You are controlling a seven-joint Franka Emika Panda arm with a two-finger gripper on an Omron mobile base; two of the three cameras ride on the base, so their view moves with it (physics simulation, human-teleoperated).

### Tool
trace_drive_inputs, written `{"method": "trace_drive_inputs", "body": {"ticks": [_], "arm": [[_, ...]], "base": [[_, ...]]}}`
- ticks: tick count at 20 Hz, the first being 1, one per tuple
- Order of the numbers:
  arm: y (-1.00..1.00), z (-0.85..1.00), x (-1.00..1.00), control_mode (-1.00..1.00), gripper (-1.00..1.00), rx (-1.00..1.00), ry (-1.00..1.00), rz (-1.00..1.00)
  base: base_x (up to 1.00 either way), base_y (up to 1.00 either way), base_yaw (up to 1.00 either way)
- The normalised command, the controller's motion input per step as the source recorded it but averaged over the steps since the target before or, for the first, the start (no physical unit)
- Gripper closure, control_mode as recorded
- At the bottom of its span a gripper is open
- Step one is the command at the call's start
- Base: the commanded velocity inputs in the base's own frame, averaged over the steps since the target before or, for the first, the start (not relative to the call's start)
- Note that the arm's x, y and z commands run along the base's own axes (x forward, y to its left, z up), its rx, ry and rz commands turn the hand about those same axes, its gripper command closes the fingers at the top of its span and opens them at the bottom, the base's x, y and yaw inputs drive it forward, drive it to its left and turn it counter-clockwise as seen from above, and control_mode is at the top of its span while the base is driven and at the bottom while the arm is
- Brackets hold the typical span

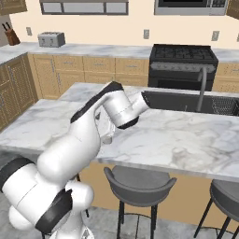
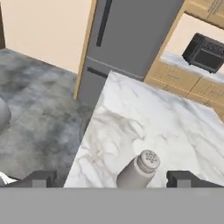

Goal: The dining table condiment station is running low on shaker. Refill the condiment station by opening the cabinet and taking the shaker from the cabinet and placing it on the dining table.

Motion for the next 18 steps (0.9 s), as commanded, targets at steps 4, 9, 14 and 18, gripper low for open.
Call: {"method": "trace_drive_inputs", "body": {"ticks": [4,9,14,18], "arm": [[0.82,0.2,-0.94,-1.0,-1.0,-0.23,-0.35,-0.02],[0.63,0.52,-0.64,-1.0,-1.0,-0.15,-0.34,-0.07],[0.33,0.64,-0.38,-1.0,-1.0,-0.09,-0.27,-0.14],[0.11,0.69,-0.28,-1.0,-1.0,-0.05,-0.2,-0.15]], "base": [[0.0,0.0,0.0],[0.0,0.0,0.0],[0.0,0.0,0.0],[0.0,0.0,0.0]]}}
